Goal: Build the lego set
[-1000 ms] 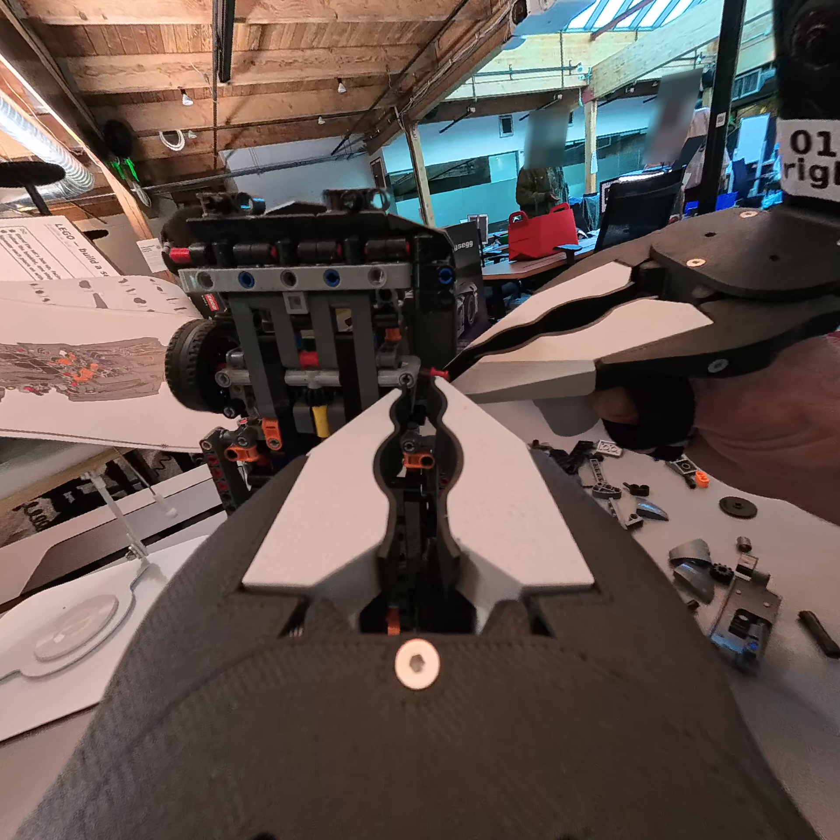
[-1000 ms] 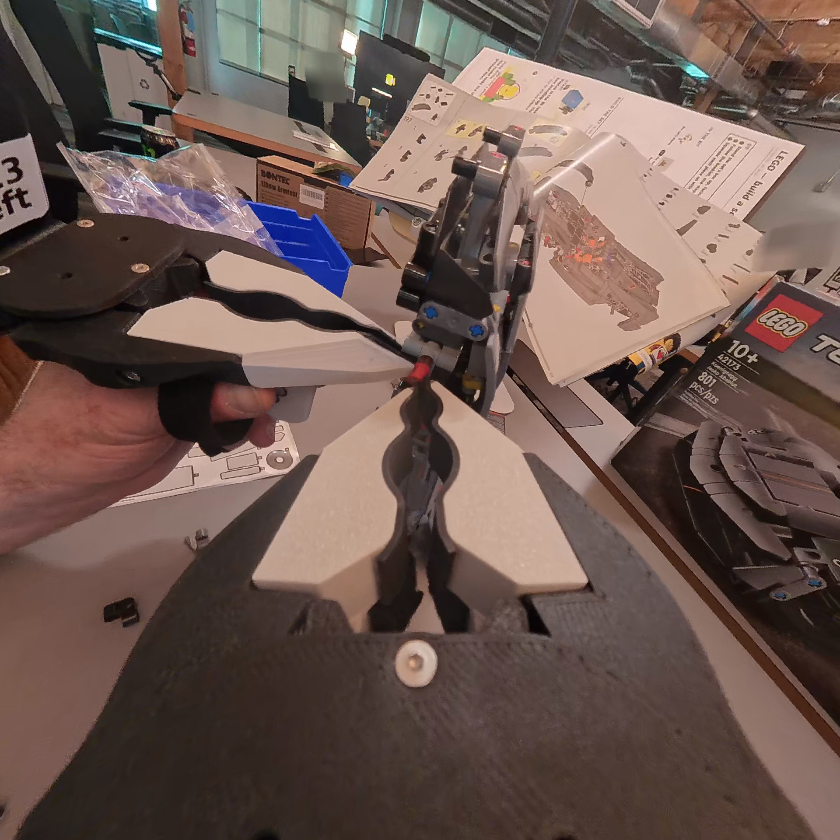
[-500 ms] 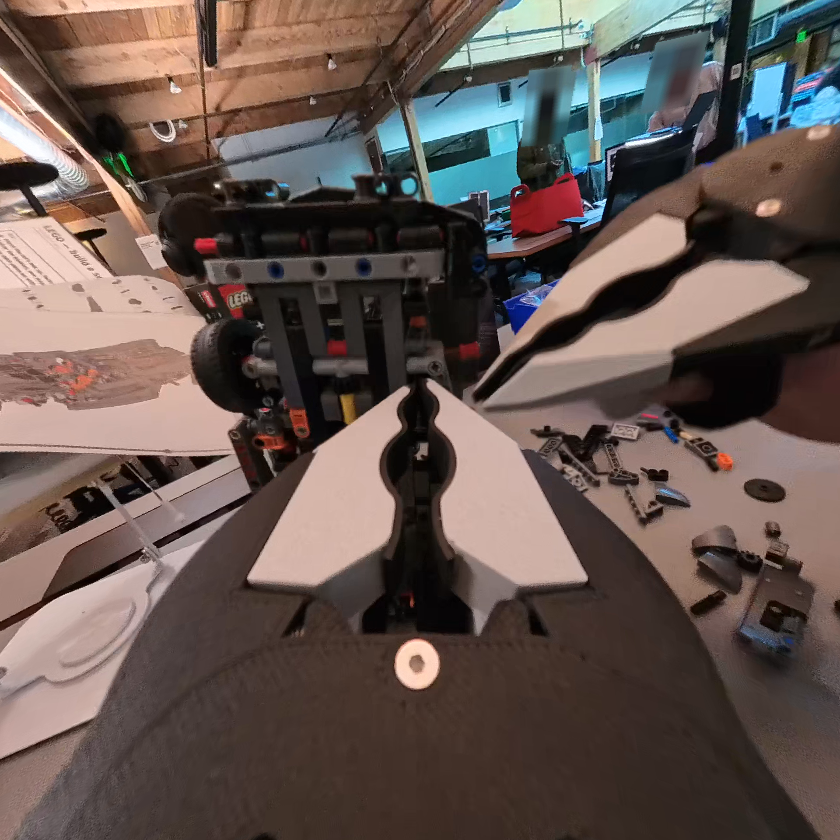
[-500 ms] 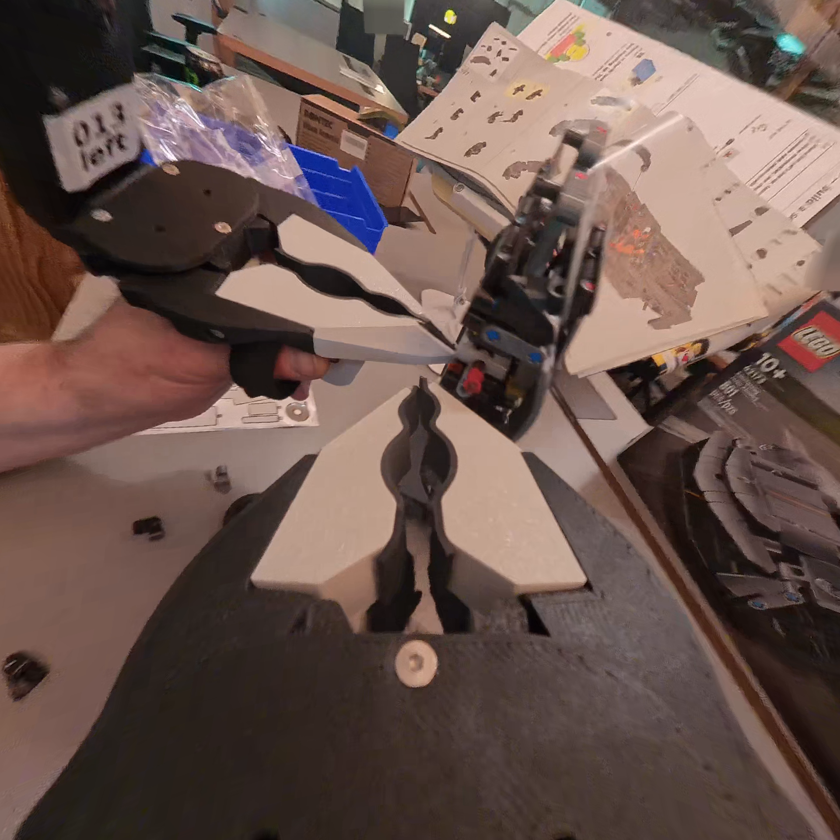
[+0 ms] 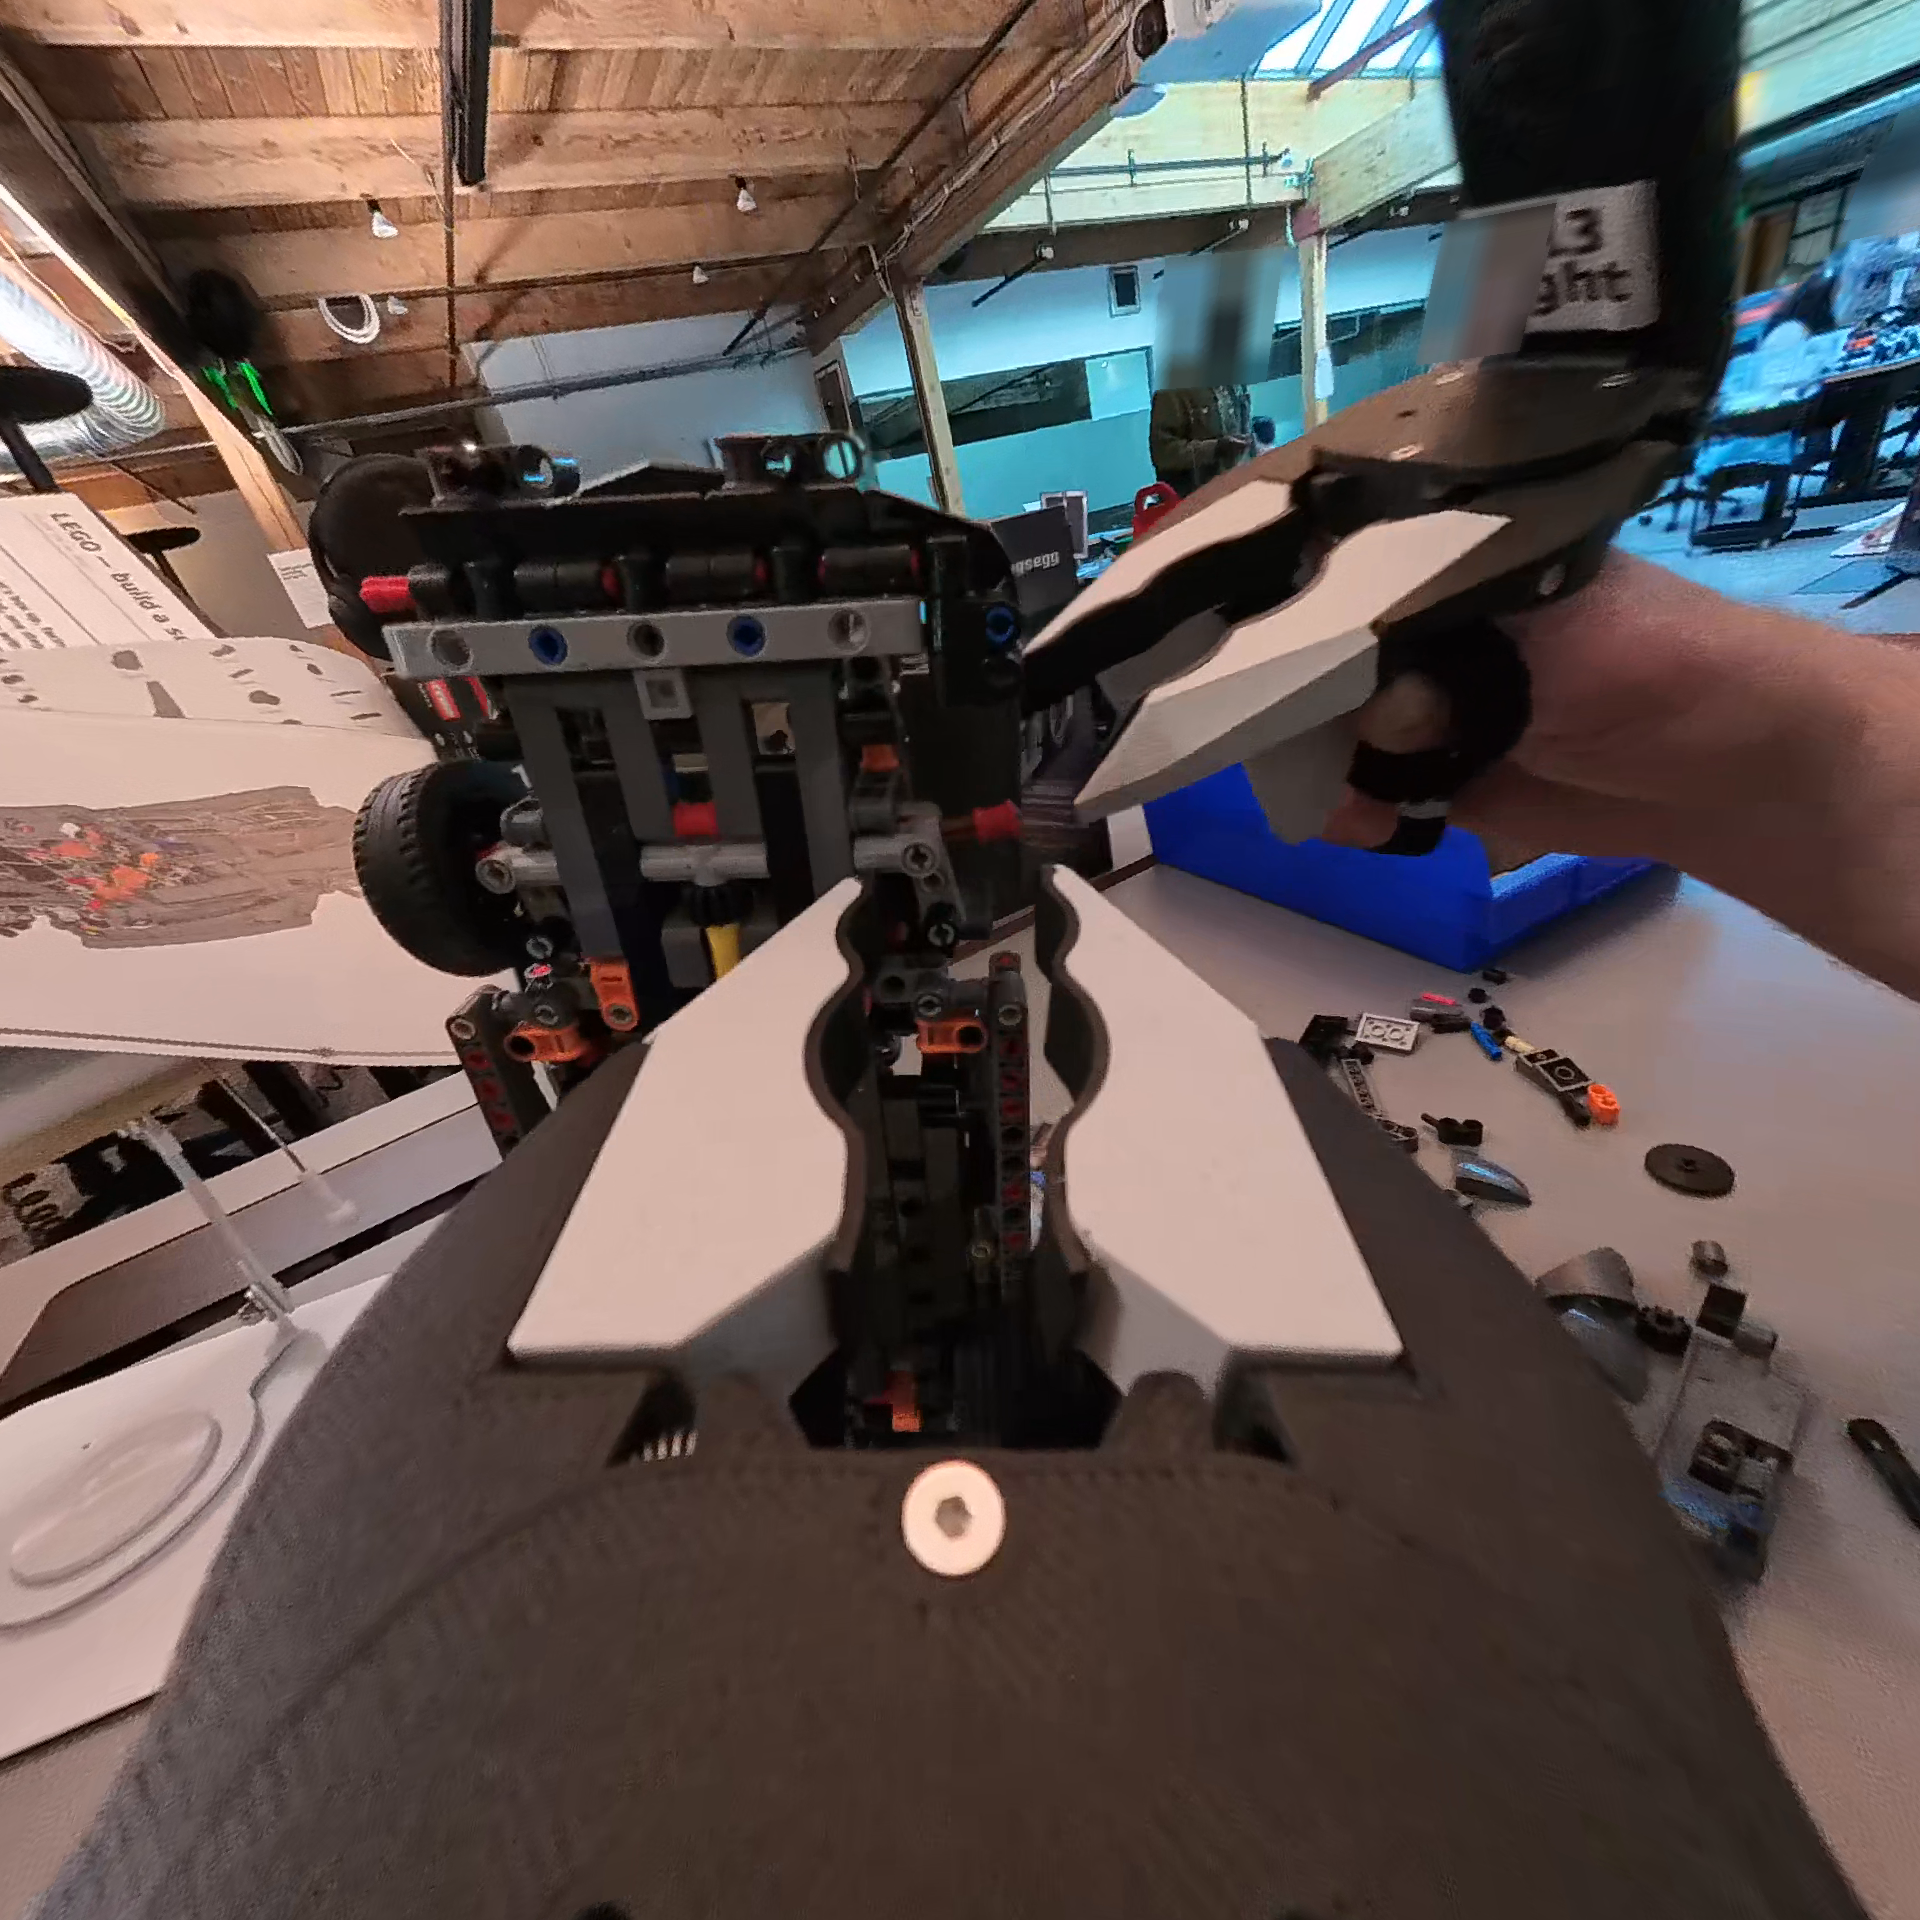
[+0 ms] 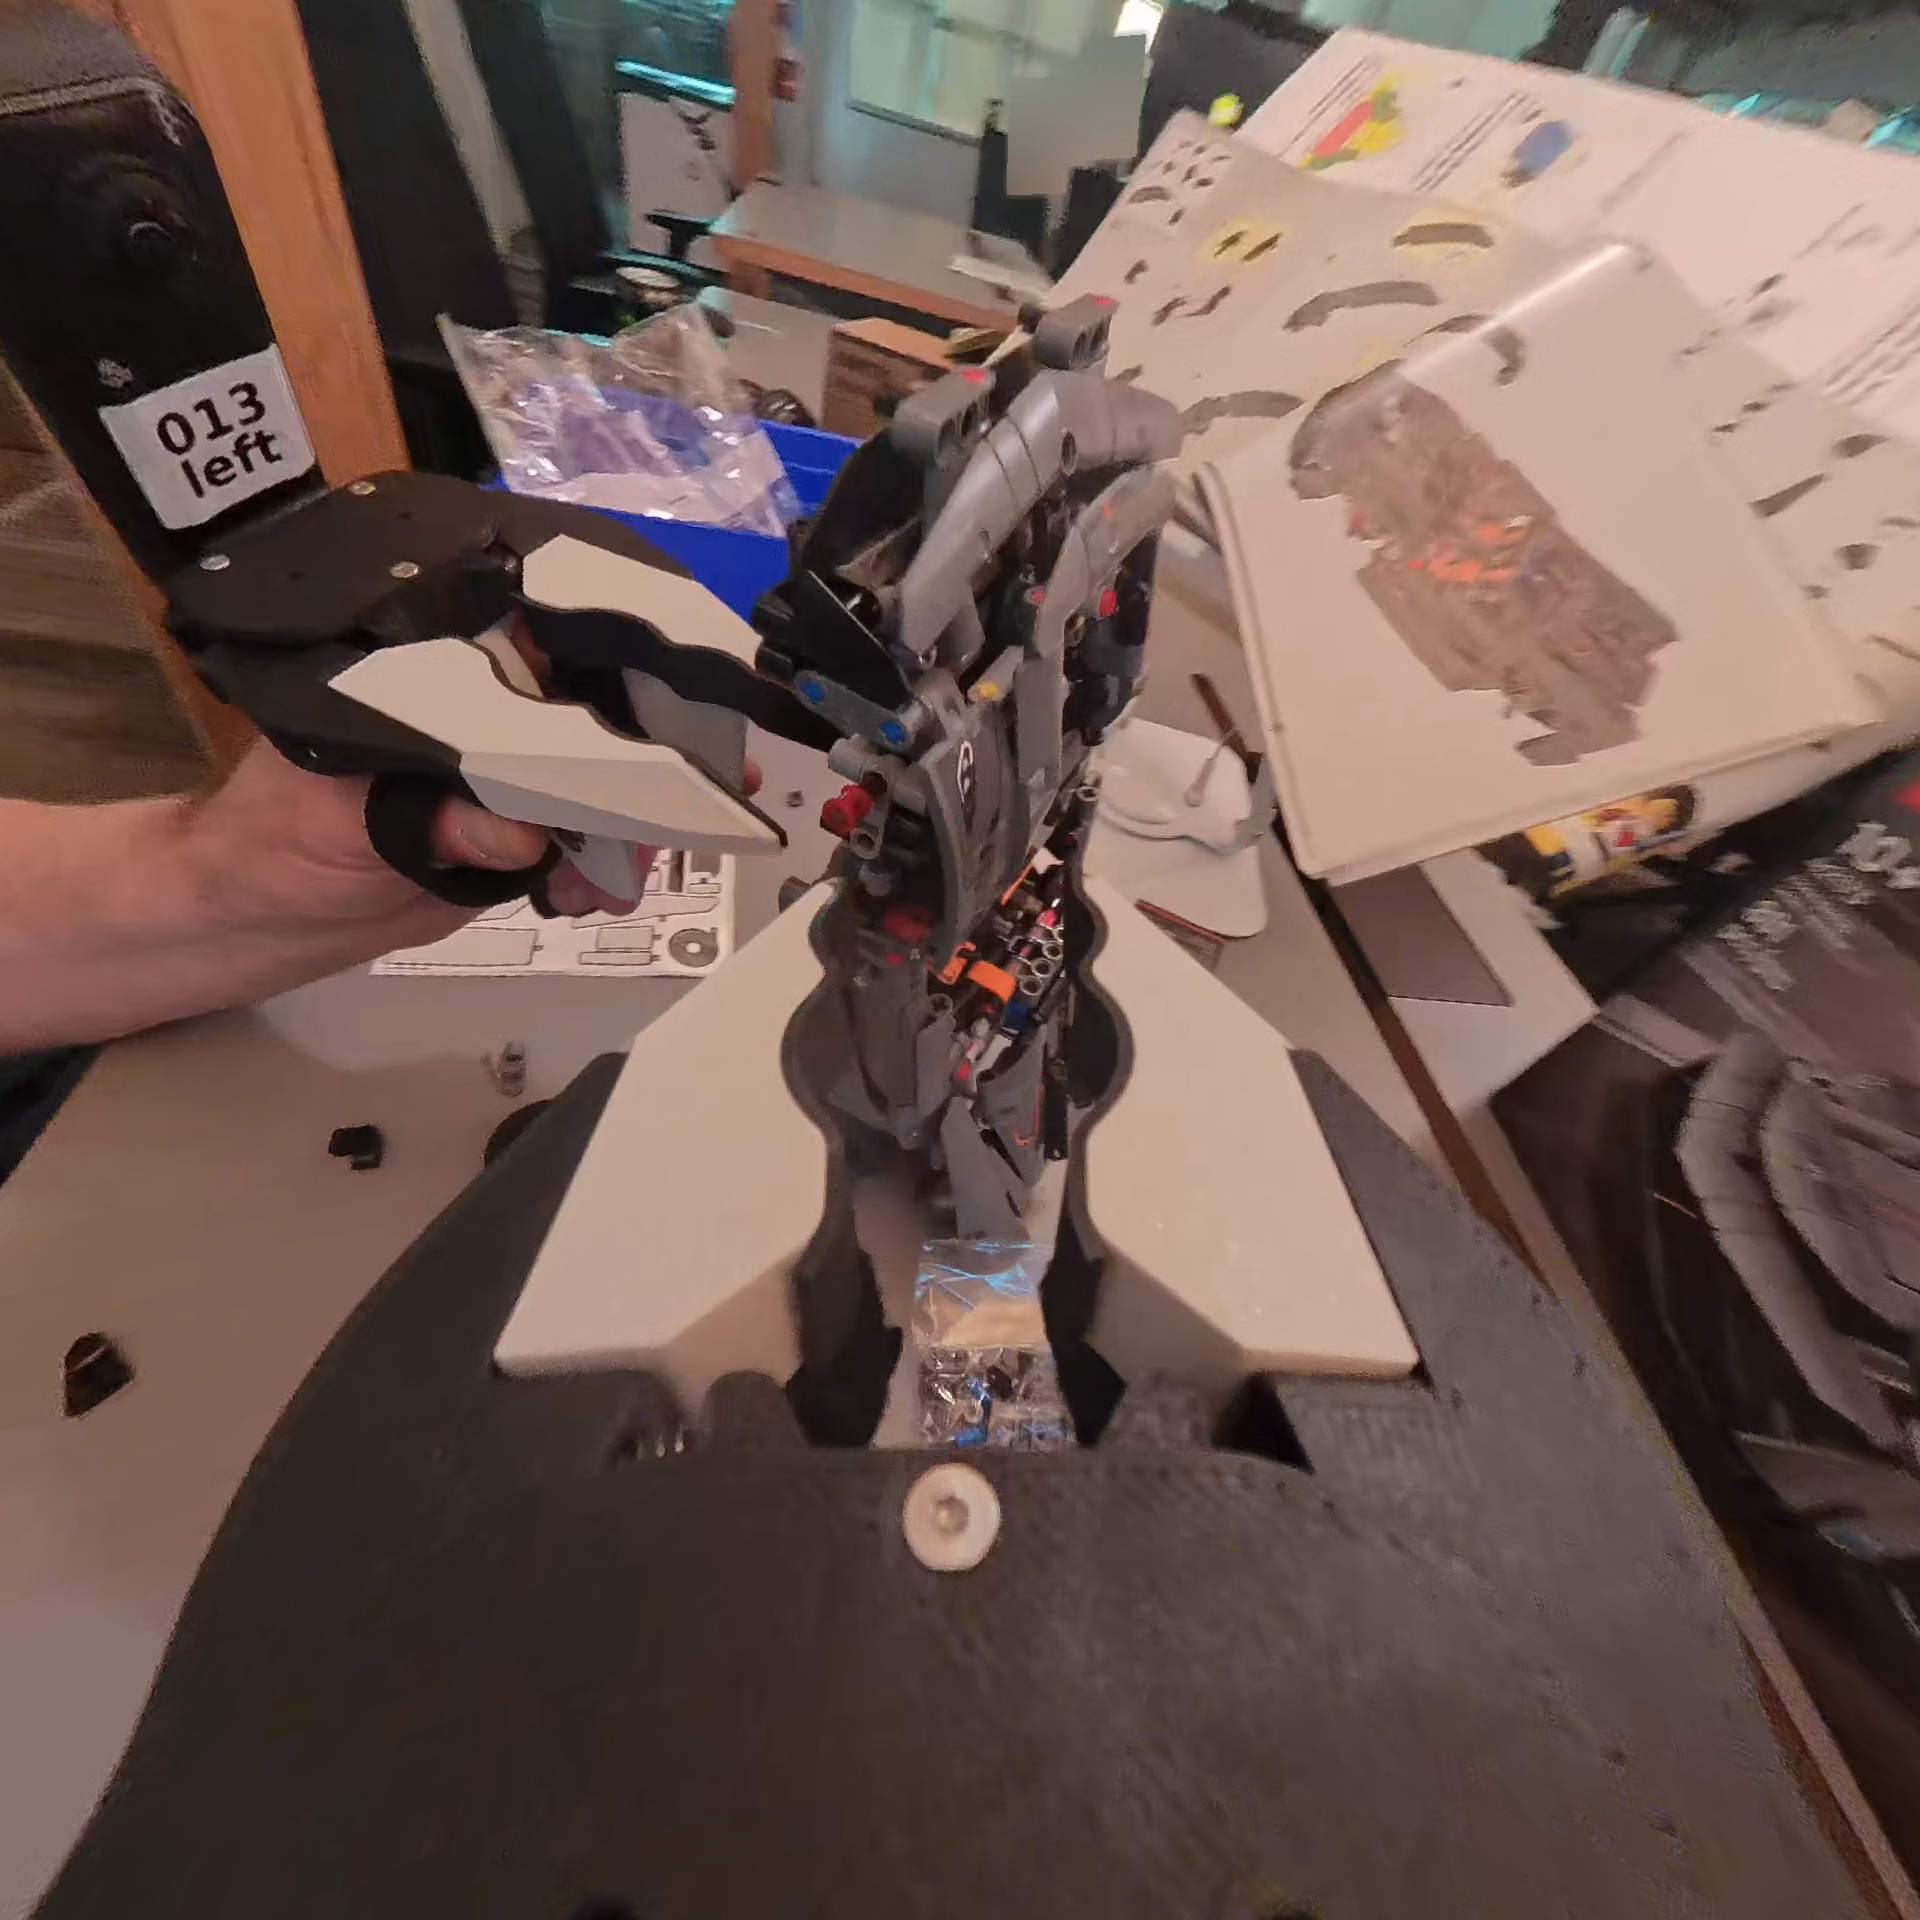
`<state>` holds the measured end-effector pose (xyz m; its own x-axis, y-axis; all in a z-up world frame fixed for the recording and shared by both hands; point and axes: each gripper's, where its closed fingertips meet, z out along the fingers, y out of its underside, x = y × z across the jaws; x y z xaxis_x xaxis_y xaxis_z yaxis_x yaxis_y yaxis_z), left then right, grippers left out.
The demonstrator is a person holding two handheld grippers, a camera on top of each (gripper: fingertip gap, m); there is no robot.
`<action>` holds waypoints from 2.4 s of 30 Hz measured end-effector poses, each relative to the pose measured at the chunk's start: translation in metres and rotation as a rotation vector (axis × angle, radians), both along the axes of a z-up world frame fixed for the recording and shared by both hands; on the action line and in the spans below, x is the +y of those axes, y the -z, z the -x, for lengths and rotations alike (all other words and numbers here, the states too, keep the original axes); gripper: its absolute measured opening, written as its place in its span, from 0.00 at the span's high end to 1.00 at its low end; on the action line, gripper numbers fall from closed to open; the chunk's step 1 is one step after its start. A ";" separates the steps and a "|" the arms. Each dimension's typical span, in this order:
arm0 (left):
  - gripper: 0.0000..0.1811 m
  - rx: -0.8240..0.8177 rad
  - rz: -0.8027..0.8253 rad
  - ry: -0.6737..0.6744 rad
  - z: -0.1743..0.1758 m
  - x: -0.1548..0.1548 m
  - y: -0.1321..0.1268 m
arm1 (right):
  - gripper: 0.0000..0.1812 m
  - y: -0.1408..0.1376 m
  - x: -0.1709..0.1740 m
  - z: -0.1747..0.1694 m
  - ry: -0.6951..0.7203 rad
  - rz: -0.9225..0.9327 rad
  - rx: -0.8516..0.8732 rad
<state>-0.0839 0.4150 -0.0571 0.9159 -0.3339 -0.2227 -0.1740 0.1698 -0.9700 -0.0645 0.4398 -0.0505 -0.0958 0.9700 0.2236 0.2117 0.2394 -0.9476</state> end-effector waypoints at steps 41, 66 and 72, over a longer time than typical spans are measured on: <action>0.85 -0.510 0.028 0.142 0.046 0.021 -0.013 | 0.93 -0.001 0.013 0.071 -0.048 0.009 0.043; 0.97 -0.532 0.018 0.252 0.034 0.015 -0.008 | 0.84 -0.018 -0.017 0.037 -0.059 -0.403 -0.121; 0.97 -0.433 0.037 0.264 0.025 0.013 -0.006 | 0.89 -0.014 -0.021 0.018 0.032 -0.645 -0.272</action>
<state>-0.1091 0.4276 -0.0515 0.8049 -0.5669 0.1756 0.2899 0.1174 -0.9498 -0.0828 0.4189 -0.0367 -0.2038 0.6552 0.7274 0.4374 0.7257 -0.5311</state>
